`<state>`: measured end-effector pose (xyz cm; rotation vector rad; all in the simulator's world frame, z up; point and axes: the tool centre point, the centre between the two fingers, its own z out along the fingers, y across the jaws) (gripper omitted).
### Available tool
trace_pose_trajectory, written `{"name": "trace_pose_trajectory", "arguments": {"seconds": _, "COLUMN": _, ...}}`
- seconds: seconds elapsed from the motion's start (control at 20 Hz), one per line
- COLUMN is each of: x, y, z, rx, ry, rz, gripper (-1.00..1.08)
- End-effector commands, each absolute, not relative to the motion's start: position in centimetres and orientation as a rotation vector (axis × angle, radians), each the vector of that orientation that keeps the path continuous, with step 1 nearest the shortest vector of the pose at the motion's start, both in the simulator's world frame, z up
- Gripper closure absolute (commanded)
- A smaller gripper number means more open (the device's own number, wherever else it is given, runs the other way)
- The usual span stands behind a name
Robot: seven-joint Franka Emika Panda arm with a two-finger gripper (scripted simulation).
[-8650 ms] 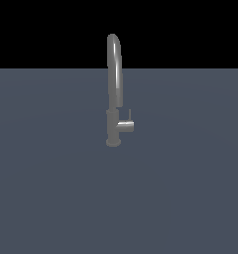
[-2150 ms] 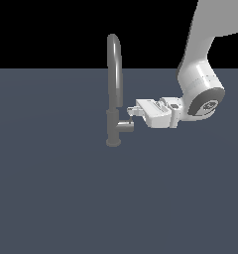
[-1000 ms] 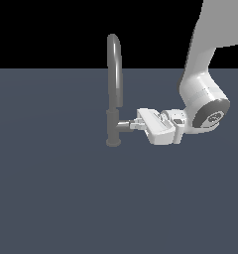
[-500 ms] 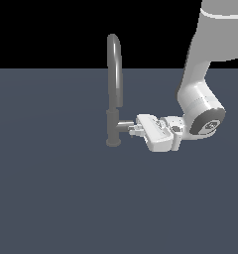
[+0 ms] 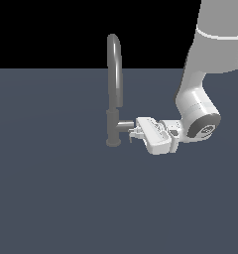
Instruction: Turn on the faucet by rotating a designated handle.
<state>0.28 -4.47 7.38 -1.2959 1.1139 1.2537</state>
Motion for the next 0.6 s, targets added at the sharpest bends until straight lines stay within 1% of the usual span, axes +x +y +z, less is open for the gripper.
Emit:
{"name": "trace_pose_trajectory", "arguments": {"seconds": 0.0, "x": 0.4, "y": -4.6, "z": 7.5, "rx": -1.298, "ry": 1.114, "rz": 1.249, "gripper": 1.08}}
{"name": "trace_pose_trajectory", "arguments": {"seconds": 0.55, "x": 1.7, "y": -4.2, "z": 3.9, "rx": -1.281, "ry": 1.150, "rz": 1.266, "gripper": 1.08}}
